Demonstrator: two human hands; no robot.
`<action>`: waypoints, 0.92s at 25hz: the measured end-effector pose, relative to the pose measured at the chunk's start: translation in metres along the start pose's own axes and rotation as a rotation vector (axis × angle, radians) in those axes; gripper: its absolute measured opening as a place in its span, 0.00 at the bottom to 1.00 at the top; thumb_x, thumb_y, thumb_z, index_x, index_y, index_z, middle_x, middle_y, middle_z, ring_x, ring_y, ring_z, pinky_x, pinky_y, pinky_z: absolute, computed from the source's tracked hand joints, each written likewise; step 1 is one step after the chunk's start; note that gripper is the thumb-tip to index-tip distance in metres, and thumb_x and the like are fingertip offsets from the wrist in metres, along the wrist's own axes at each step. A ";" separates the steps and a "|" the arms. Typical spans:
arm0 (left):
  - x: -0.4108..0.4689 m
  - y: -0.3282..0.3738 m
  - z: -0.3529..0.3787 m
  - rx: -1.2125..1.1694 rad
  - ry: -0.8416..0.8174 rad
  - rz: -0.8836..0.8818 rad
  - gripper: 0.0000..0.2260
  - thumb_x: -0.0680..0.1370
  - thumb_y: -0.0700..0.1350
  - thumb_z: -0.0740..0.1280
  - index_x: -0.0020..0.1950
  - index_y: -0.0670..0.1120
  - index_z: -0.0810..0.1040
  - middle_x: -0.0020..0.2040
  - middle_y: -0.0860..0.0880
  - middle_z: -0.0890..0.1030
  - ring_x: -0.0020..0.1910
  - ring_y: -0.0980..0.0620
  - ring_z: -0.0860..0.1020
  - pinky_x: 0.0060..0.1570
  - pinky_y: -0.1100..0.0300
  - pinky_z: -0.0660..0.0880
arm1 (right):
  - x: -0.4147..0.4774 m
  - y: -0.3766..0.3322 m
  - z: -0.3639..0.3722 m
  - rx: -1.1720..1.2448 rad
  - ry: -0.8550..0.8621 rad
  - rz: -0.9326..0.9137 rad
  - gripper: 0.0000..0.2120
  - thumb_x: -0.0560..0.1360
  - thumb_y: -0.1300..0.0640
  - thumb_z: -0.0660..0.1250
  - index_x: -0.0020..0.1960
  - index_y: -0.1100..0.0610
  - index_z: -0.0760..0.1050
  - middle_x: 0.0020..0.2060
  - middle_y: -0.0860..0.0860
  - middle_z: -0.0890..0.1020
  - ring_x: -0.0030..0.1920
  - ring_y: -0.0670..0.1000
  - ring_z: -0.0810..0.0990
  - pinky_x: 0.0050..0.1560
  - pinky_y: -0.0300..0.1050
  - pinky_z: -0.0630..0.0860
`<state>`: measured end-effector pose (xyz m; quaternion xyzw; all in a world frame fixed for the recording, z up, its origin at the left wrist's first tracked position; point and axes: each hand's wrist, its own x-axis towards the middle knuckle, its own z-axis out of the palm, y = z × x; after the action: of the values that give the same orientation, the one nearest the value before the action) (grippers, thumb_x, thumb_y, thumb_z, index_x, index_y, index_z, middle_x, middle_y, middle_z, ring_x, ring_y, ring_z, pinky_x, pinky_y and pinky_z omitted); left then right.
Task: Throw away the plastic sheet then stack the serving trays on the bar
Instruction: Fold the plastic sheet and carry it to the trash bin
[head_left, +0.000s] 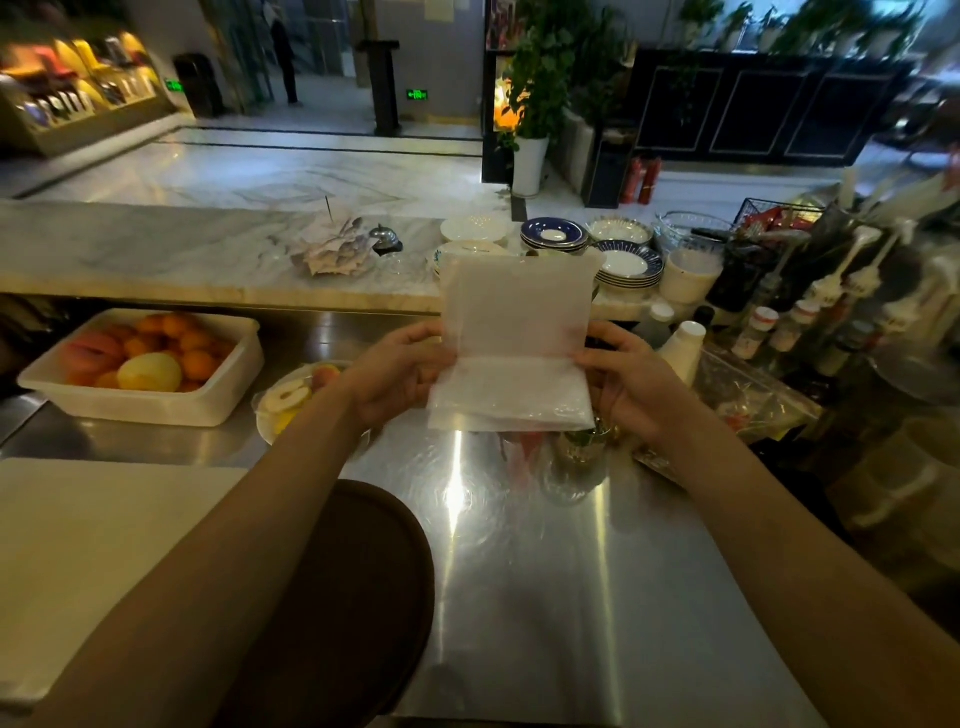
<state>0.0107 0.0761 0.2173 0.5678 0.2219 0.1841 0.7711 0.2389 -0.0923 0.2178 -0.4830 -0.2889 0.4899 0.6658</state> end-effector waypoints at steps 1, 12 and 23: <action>0.000 0.003 -0.002 -0.008 0.003 0.005 0.18 0.71 0.37 0.71 0.60 0.41 0.77 0.53 0.44 0.83 0.49 0.47 0.83 0.53 0.51 0.79 | 0.001 -0.004 0.002 0.006 -0.009 -0.007 0.14 0.70 0.68 0.68 0.52 0.56 0.83 0.49 0.58 0.86 0.48 0.55 0.85 0.52 0.53 0.82; -0.017 0.050 0.001 0.048 0.030 0.130 0.16 0.77 0.31 0.59 0.40 0.44 0.84 0.53 0.47 0.85 0.45 0.50 0.85 0.37 0.60 0.81 | 0.000 -0.041 0.030 -0.111 -0.104 -0.177 0.13 0.72 0.70 0.65 0.38 0.56 0.85 0.44 0.54 0.87 0.44 0.50 0.86 0.40 0.40 0.81; -0.023 0.054 -0.002 0.230 0.061 0.083 0.04 0.70 0.41 0.72 0.43 0.44 0.80 0.46 0.49 0.85 0.43 0.53 0.83 0.38 0.64 0.79 | 0.005 -0.053 0.052 -0.354 -0.046 -0.289 0.14 0.76 0.71 0.62 0.41 0.59 0.83 0.56 0.61 0.81 0.50 0.53 0.83 0.40 0.41 0.81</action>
<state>-0.0108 0.0810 0.2715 0.6555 0.2410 0.2062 0.6854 0.2158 -0.0712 0.2856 -0.5344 -0.4516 0.3420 0.6273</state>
